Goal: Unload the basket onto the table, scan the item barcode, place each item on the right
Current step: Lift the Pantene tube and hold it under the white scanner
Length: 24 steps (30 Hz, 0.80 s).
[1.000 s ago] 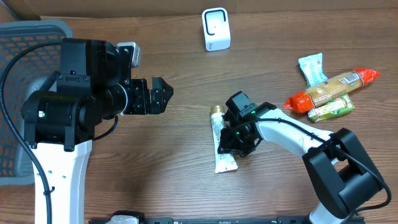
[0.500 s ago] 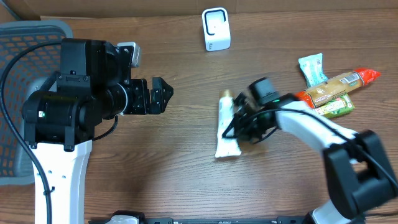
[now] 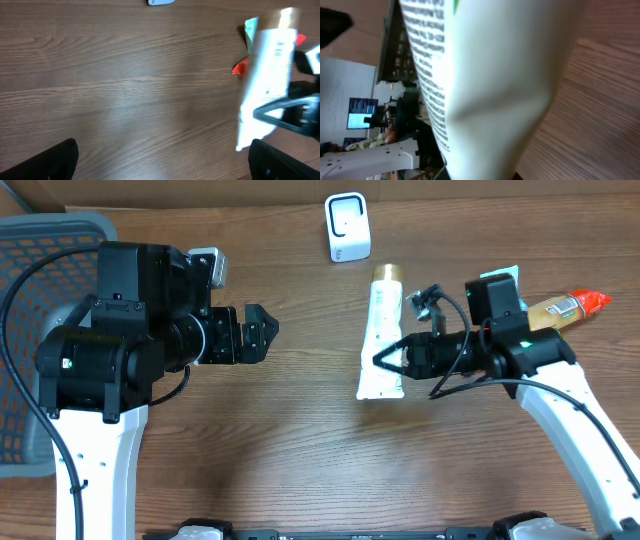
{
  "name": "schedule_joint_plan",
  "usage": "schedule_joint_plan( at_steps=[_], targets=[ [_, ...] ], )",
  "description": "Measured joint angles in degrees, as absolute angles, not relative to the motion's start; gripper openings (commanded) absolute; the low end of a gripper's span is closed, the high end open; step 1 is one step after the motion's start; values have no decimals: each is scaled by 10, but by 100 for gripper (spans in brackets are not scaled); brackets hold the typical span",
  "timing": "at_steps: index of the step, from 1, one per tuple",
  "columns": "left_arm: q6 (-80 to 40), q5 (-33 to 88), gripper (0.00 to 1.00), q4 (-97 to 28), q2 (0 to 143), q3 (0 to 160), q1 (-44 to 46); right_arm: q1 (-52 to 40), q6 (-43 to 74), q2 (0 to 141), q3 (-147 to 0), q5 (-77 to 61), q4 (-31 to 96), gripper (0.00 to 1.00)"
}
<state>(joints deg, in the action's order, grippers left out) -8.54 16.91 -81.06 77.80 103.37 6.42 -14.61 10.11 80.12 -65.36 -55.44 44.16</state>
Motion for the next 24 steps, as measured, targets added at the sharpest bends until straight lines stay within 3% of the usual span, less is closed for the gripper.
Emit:
schedule_joint_plan(
  at_steps=[6,11,18,24],
  targets=[
    [-85,169,100,-811,778,1034,64,-147,105,792,-671,-542,459,3],
    [-85,169,100,-811,778,1034,64,-158,146,803,-702,-409,529,3],
    [-85,169,100,-810,778,1034,64,-198,138,956,-988,-214,698,4],
    [-85,169,100,-811,778,1034,64,-240,93,1113,-1188,-35,706,4]
  ],
)
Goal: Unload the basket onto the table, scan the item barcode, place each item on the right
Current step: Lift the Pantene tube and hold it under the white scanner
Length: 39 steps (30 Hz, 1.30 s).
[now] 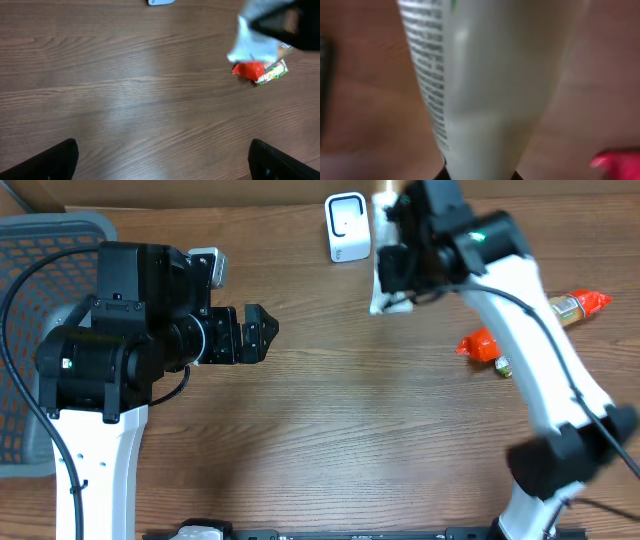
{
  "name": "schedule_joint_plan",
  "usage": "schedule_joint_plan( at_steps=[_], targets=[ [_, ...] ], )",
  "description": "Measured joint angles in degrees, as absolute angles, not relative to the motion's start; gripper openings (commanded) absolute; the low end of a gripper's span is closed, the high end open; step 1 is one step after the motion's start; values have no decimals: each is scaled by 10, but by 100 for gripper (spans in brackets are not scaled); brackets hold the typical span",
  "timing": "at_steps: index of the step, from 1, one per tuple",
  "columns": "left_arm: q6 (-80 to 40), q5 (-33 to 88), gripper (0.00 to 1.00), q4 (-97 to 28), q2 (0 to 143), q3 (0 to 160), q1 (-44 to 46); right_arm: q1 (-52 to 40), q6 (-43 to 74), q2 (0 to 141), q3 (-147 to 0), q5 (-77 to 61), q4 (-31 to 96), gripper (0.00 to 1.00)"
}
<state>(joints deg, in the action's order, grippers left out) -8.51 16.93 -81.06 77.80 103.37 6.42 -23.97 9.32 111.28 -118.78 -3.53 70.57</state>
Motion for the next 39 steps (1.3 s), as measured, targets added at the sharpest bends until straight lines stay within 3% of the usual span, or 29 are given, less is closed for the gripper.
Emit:
schedule_joint_plan(
  at_steps=[7,19,25,39],
  targets=[
    [-85,169,100,-810,778,1034,64,-263,22,1256,-1198,186,545,4],
    [-85,169,100,-811,778,1034,64,-263,-290,1411,-1197,435,251,4],
    [-85,169,100,-811,778,1034,64,-266,-366,1422,-1197,466,211,4],
    [-85,169,99,-811,778,1034,64,-285,-383,1422,-1197,465,232,4]
  ],
)
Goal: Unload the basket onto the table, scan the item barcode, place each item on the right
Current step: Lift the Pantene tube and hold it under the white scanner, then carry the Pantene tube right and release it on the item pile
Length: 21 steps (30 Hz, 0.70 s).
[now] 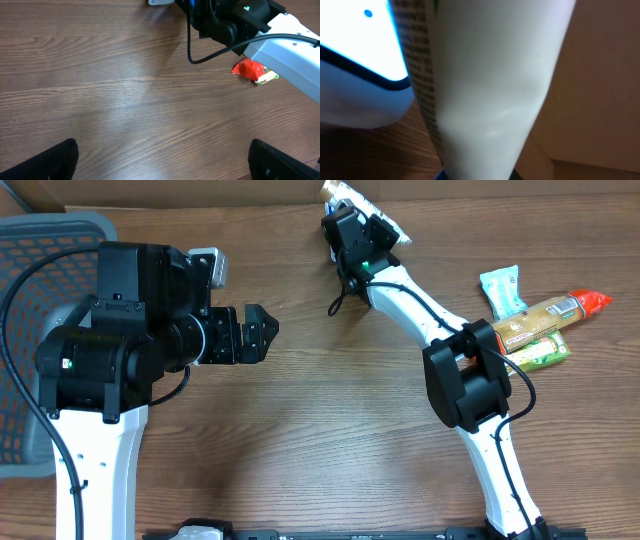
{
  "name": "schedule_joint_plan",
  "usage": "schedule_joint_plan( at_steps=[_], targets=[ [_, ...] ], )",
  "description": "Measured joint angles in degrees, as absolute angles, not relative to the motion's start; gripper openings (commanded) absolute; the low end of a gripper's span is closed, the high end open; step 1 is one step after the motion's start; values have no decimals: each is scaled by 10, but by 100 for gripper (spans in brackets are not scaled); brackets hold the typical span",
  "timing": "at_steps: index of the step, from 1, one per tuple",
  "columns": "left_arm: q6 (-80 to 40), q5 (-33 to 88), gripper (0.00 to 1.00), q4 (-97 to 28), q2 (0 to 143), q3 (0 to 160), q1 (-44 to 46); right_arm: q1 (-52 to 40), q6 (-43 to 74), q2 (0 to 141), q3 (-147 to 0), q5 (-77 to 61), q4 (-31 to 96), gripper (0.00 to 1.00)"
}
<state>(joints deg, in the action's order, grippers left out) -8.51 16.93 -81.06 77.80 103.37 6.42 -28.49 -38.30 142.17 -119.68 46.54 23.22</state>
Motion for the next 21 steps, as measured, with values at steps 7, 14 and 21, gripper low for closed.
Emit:
schedule_joint_plan(
  at_steps=[7,14,21],
  targets=[
    [-85,169,100,-811,778,1034,64,-285,-261,1412,-1197,424,406,4],
    [-85,169,100,-811,778,1034,64,-267,3,1287,-1193,246,617,4],
    [-85,169,99,-811,778,1034,64,-138,261,1151,-1208,120,733,4]
  ],
)
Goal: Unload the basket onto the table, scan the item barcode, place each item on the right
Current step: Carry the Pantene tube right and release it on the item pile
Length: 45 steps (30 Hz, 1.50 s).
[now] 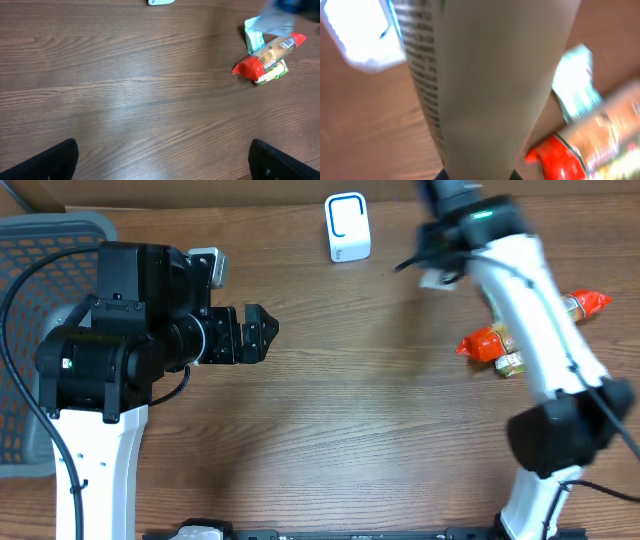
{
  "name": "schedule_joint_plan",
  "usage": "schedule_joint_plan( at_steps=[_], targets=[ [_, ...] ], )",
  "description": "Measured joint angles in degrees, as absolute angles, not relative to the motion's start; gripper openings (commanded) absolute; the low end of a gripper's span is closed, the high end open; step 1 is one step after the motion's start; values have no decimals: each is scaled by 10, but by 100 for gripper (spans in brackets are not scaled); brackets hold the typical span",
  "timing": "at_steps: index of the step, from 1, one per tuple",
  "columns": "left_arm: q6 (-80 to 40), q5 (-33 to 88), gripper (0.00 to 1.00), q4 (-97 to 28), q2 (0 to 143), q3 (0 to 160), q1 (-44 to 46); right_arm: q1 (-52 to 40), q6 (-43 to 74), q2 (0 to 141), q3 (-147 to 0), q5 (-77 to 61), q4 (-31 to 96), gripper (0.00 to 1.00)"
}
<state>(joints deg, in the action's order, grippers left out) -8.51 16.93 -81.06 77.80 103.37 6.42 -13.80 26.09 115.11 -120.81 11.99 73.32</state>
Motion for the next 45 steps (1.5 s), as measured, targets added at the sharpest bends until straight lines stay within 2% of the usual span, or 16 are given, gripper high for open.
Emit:
schedule_joint_plan(
  at_steps=[6,11,14,15,18,19,22,29,32,34,38,39,40,45],
  targets=[
    [-85,169,100,-811,778,1034,64,-15,385,1159,-1103,49,649,4],
    [-85,169,100,-811,778,1034,64,18,424,1176,-961,-14,524,4],
    [-85,169,100,-811,778,1034,64,24,448,1180,-906,-32,495,4],
    [-85,169,100,-811,778,1034,64,26,454,1181,-892,-38,491,7],
    [-85,169,100,-811,778,1034,64,38,470,1181,-882,-48,495,46],
    [-85,169,100,-811,778,1034,64,43,471,1181,-882,-49,495,64],
    [-85,169,100,-811,778,1034,64,64,453,1181,-883,-78,496,72],
    [-85,169,100,-811,778,1034,64,75,383,1127,-889,-139,538,74],
    [-85,169,100,-811,778,1034,64,74,345,1056,-905,-159,573,78],
    [-85,169,100,-811,778,1034,64,74,318,992,-912,-175,601,84],
    [-85,169,100,-811,778,1034,64,71,264,866,-925,-209,674,87],
    [-85,169,100,-811,778,1034,64,70,252,837,-928,-213,700,96],
    [-85,169,99,-811,778,1034,64,70,237,803,-930,-220,733,100],
    [-85,169,100,-811,778,1034,64,69,211,707,-931,-230,862,100]
  ],
)
